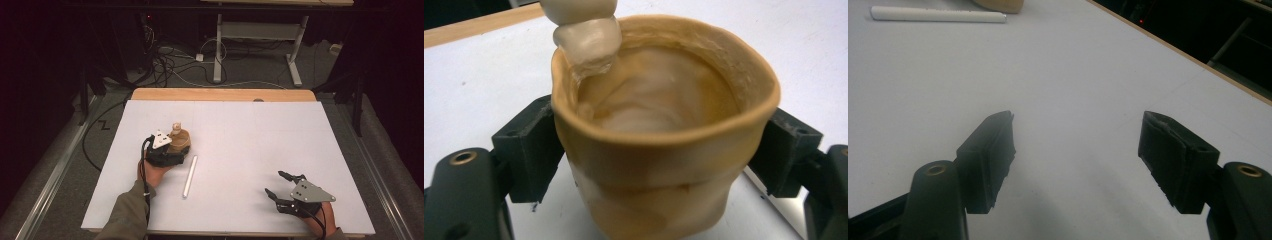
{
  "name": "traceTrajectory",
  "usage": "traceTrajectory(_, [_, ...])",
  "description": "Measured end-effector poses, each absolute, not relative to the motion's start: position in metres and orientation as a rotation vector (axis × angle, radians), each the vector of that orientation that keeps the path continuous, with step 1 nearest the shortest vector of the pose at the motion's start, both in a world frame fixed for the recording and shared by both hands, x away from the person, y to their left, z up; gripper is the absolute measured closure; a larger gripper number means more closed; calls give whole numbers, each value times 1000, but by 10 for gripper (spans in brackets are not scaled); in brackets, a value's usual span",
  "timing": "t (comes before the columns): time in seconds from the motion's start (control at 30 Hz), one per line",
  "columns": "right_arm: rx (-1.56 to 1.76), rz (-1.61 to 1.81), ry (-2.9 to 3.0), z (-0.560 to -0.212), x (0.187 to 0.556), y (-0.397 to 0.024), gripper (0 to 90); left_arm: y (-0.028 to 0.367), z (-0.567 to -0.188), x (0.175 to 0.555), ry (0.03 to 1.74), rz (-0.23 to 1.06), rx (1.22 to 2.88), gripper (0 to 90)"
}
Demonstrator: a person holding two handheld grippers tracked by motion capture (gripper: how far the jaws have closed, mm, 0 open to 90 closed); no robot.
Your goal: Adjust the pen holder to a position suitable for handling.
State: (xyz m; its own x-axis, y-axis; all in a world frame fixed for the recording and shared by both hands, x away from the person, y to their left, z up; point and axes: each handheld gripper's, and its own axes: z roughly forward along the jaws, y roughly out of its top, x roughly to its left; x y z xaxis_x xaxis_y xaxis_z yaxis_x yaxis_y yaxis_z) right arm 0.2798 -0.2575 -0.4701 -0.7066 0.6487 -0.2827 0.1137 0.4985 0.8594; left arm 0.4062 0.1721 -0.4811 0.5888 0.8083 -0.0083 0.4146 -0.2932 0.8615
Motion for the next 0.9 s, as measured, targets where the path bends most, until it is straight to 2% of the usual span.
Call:
traceTrajectory(0.17, [626, 1173, 2144, -470, 280, -258, 306, 170, -479, 419, 927, 518, 1905, 170])
traceTrajectory(0.4, [639, 1182, 2137, -470, 281, -261, 306, 178, -480, 417, 915, 493, 1941, 172])
traceTrajectory(0.63, [626, 1173, 2147, -470, 280, -258, 306, 175, -476, 411, 926, 537, 2018, 173])
traceTrajectory(0.9, [627, 1171, 2159, -471, 280, -258, 306, 177, -470, 407, 931, 557, 1981, 173])
